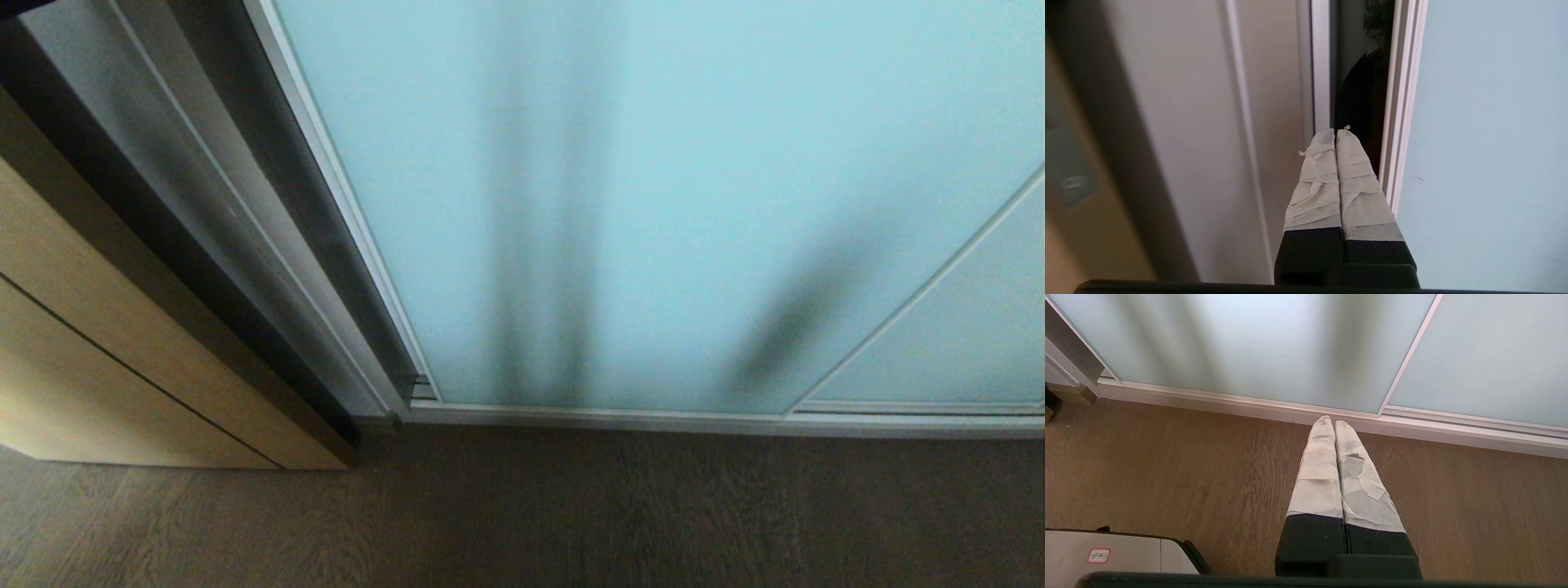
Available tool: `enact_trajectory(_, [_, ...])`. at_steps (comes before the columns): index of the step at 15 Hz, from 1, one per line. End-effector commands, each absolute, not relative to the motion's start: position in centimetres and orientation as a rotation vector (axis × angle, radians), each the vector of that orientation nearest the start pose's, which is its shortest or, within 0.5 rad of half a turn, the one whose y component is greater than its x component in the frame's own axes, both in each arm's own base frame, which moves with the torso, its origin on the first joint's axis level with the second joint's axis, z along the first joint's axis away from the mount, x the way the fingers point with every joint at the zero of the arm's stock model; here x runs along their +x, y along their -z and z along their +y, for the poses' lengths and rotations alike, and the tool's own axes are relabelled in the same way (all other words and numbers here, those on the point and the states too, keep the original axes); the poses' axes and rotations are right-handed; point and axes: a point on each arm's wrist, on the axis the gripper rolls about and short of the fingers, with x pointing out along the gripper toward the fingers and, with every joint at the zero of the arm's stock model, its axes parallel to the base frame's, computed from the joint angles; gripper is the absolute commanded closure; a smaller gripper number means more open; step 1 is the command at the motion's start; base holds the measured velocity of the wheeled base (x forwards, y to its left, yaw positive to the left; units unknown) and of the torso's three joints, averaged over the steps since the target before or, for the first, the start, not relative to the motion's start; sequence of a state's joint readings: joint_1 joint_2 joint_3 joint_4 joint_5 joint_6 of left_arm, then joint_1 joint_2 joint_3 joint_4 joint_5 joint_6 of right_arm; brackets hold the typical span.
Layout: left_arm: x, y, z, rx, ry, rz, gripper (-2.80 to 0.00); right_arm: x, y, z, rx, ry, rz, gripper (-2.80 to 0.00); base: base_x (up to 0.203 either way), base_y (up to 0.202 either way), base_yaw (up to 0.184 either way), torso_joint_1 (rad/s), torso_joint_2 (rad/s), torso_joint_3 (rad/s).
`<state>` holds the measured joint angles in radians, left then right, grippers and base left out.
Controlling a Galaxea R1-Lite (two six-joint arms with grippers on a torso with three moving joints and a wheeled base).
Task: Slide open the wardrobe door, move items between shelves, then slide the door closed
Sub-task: Open the door
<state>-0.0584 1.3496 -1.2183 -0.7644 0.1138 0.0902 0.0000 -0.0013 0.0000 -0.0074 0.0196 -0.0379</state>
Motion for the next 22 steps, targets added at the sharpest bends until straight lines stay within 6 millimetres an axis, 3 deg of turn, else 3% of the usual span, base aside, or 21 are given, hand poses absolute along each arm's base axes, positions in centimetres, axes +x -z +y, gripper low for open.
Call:
enact_trajectory(1, [22.6,-40.2,-1.2,0.035,-0.081,-0.604,0.0,-2.3,-7.6,0.0,-0.038,-0.02,-0.01,0.0,0.0,0.0,0.0,0.0,0.0,0.0])
enact_trajectory(5, [25.9,-40.1,-1.3,0.023,-0.127,-0.587,0.0,-2.3,-7.6,0.0,-0.038,-0.02,-0.01,0.0,0.0,0.0,0.0,0.0,0.0,0.0])
enact_trajectory(12, [28.8,-39.7,-3.4,0.007,-0.056,-0.572,0.0,-2.3,-7.6,0.0,-0.038,-0.021,-0.01,0.0,0.0,0.0,0.0,0.0,0.0,0.0])
enact_trajectory(17, [32.1,-39.0,-4.4,0.001,-0.044,-0.563,0.0,-2.3,-7.6,0.0,-0.038,-0.02,-0.01,0.0,0.0,0.0,0.0,0.0,0.0,0.0])
enact_trajectory(22, [33.4,-38.0,-6.3,-0.01,-0.001,-0.539,0.0,-2.3,-7.6,0.0,-0.038,-0.02,-0.01,0.0,0.0,0.0,0.0,0.0,0.0,0.0])
